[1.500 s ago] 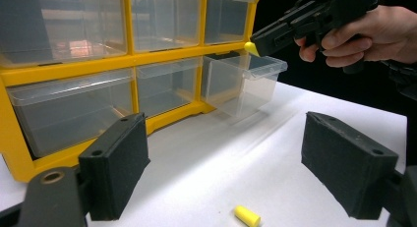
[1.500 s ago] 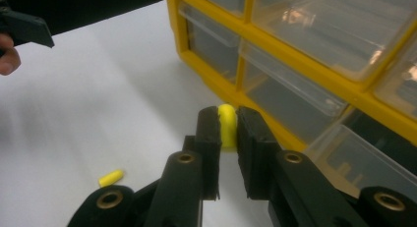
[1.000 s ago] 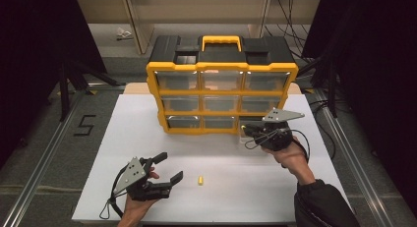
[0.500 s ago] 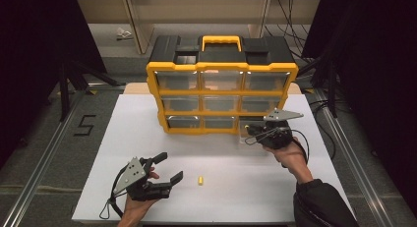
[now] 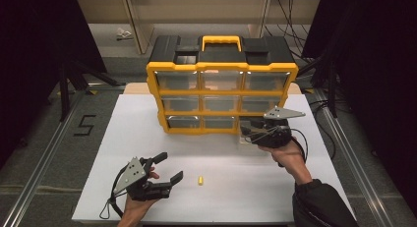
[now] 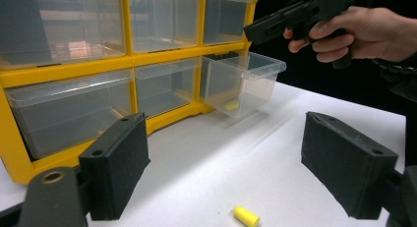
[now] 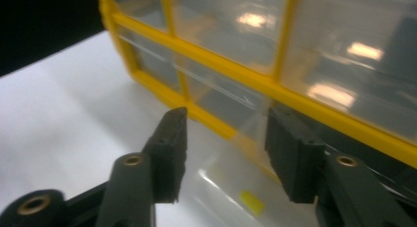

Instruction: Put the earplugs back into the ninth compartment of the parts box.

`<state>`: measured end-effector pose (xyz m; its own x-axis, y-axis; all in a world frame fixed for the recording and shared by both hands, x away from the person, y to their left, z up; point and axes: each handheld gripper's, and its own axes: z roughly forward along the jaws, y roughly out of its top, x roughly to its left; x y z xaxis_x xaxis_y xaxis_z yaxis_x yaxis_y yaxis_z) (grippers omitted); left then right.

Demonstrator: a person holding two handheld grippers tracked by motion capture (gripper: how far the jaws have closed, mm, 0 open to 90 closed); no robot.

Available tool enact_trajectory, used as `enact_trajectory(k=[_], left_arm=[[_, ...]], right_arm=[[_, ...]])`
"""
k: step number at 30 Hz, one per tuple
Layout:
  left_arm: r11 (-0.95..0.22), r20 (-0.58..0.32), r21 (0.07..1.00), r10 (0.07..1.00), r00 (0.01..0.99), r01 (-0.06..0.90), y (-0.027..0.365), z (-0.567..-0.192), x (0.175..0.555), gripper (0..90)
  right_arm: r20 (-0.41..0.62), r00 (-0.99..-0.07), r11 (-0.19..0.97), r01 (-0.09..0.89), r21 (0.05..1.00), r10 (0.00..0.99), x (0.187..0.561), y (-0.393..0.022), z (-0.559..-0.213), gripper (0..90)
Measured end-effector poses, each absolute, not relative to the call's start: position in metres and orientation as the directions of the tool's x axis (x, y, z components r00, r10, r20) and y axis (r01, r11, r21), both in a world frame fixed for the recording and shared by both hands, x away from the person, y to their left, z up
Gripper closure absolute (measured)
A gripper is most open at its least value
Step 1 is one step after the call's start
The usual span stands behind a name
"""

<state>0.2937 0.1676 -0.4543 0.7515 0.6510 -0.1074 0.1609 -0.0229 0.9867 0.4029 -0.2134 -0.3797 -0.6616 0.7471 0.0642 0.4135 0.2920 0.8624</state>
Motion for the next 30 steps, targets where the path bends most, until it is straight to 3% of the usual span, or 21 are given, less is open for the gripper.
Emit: enact_trajectory(k=[9, 30], left_arm=[[-0.021, -0.108, 0.987, 0.653, 0.749, 0.160, 0.168, -0.454, 0.293, 17.7], [-0.017, -0.106, 0.988, 0.653, 0.750, 0.155, 0.169, -0.454, 0.293, 17.7]], right_arm=[[0.038, -0.742, 0.336, 0.347, 0.876, 0.669, 0.382, -0.181, -0.371, 37.4], [0.036, -0.845, 0.500, 0.350, 0.792, 0.534, 0.361, -0.117, -0.411, 31.6]])
